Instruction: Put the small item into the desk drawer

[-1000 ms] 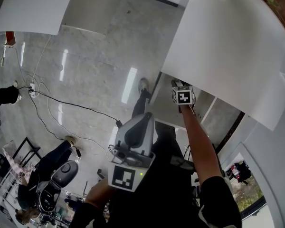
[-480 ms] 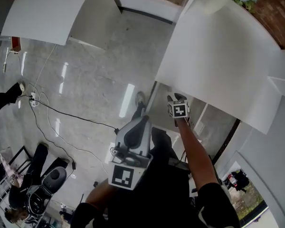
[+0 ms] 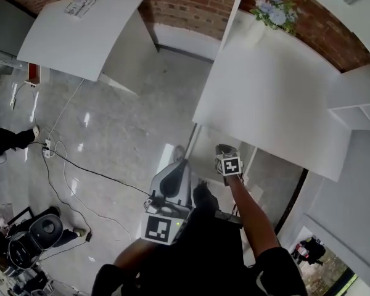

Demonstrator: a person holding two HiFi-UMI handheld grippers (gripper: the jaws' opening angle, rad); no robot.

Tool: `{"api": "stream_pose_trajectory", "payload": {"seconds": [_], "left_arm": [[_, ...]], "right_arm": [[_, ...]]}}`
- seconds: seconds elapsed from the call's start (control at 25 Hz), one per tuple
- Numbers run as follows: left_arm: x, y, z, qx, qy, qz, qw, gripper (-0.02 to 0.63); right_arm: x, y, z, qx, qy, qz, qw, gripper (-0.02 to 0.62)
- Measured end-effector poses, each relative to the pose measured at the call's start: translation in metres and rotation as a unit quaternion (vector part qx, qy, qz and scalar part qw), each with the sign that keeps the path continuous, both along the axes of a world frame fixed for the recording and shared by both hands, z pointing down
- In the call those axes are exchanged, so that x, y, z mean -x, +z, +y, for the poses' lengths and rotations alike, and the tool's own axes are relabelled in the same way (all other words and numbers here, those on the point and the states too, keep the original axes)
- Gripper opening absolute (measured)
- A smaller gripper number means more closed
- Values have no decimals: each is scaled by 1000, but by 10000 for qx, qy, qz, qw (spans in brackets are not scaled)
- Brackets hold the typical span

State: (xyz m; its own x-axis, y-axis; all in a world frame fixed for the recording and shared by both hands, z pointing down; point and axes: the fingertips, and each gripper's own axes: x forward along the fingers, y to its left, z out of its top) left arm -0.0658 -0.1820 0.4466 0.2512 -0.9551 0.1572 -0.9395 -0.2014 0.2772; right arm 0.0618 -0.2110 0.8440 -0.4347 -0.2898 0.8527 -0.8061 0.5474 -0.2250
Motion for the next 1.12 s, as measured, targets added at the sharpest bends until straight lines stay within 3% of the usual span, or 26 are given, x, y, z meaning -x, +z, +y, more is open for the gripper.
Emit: {"api": "stream_pose_trajectory", "payload": {"seconds": [0.36,0.48,0.64,0.88,1.12], "left_arm": [[-27,-47,43,-412,-18,-227,9989,23],[-37,-62,60,-750,-39,-170,9970,23],[-46,-71,79,-764,-34,-245,9968,23],[-54,-90,97,-829,-105,-314,9960,23],[-64,-92,109,-874,-124,-284,9957,23]], "right_arm": [[-23,-132,11,-807,157,-720,9940,17],[-30,-182,16,-1188,201,-1009,9876,15],[-36,-255,25,-1741,296,-1478,9731,15],[-54,-358,47,-2620,468,-2096,9409,15],[-70,-421,77,-3170,508,-2313,9184,15]]}}
